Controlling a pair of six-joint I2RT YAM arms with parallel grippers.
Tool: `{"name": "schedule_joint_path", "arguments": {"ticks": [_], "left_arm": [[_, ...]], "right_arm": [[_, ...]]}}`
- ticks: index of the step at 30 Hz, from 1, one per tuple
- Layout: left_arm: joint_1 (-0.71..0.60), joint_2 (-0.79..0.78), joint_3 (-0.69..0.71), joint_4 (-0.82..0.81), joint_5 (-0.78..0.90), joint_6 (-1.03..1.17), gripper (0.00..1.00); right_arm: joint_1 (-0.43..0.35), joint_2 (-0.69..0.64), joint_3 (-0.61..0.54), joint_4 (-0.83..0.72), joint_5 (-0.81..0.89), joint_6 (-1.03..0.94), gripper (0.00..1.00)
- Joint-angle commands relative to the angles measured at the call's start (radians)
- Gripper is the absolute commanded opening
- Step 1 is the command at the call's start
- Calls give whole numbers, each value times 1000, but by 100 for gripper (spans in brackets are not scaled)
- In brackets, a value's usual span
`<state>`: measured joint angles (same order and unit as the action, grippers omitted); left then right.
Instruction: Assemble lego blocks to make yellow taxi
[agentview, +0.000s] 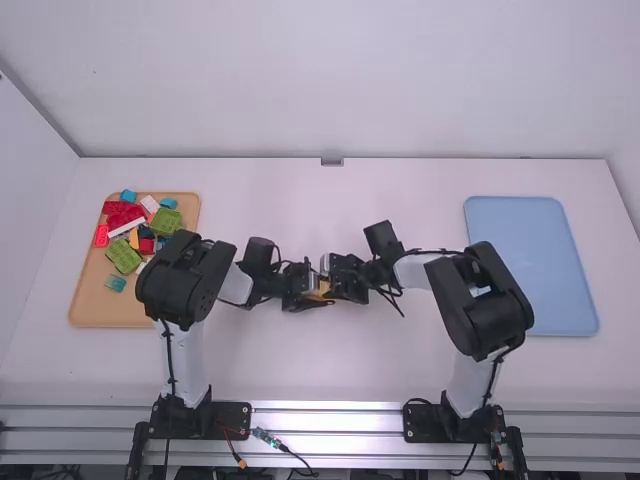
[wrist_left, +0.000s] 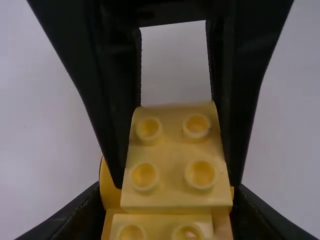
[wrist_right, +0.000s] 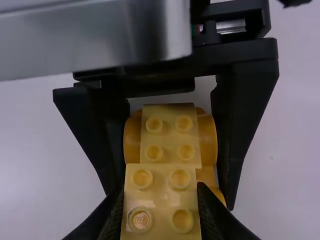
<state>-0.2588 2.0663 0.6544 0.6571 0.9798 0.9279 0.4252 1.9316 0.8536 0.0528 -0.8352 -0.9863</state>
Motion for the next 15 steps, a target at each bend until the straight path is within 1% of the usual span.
{"name": "schedule_joint_path", "arguments": {"ticks": [1,15], "left_arm": [[-17,16,-21,-11,-24,50,42],[-18,16,-16,-21,-17,48,40]], "right_arm": [[21,28,16,11,-2,-4,0],[23,28,16,10,-2,-5,0]]}}
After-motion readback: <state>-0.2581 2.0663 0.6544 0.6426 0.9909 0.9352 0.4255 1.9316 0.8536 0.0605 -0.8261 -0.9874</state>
